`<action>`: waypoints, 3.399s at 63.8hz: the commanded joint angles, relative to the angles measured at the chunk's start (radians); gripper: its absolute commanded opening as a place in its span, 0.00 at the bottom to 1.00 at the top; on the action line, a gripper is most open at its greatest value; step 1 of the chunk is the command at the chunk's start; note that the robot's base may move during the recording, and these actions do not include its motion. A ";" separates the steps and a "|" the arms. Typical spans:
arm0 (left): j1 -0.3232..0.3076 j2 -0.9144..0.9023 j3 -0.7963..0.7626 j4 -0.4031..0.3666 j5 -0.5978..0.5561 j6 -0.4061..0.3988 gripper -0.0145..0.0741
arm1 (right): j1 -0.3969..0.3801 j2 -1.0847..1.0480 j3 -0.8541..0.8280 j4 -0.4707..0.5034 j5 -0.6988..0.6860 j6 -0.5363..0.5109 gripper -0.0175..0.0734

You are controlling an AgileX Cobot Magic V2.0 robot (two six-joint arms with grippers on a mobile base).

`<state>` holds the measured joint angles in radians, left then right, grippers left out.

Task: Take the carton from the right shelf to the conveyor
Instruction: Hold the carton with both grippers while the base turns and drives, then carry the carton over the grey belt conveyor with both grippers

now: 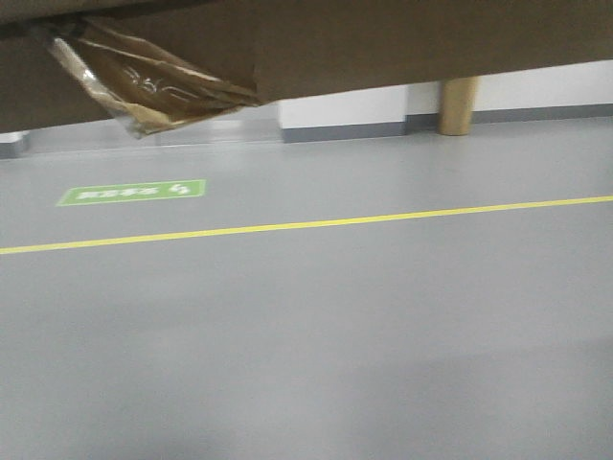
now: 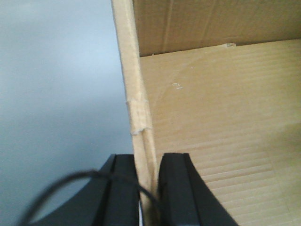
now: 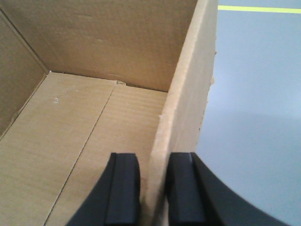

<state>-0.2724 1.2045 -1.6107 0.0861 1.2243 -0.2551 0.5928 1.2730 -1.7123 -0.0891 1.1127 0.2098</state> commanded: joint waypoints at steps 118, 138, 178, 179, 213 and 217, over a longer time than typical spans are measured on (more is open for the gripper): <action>0.006 -0.008 0.000 0.352 -0.003 0.010 0.15 | -0.005 -0.026 -0.009 -0.029 -0.119 -0.023 0.12; 0.006 -0.008 0.000 0.354 -0.003 0.010 0.15 | -0.005 -0.026 -0.009 -0.027 -0.121 -0.023 0.12; 0.006 -0.008 0.000 0.354 -0.003 0.010 0.15 | -0.005 -0.026 -0.009 -0.027 -0.121 -0.023 0.12; 0.006 -0.008 0.000 0.354 -0.003 0.010 0.15 | -0.005 -0.026 -0.009 -0.027 -0.121 -0.023 0.12; 0.006 -0.008 0.000 0.354 -0.003 0.010 0.15 | -0.005 -0.026 -0.009 -0.027 -0.121 -0.023 0.12; 0.006 -0.008 0.000 0.354 -0.003 0.010 0.15 | -0.005 -0.026 -0.009 -0.027 -0.121 -0.023 0.12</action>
<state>-0.2783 1.2022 -1.6107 0.2582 1.1891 -0.2607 0.5966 1.2804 -1.7070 -0.0600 1.0185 0.2063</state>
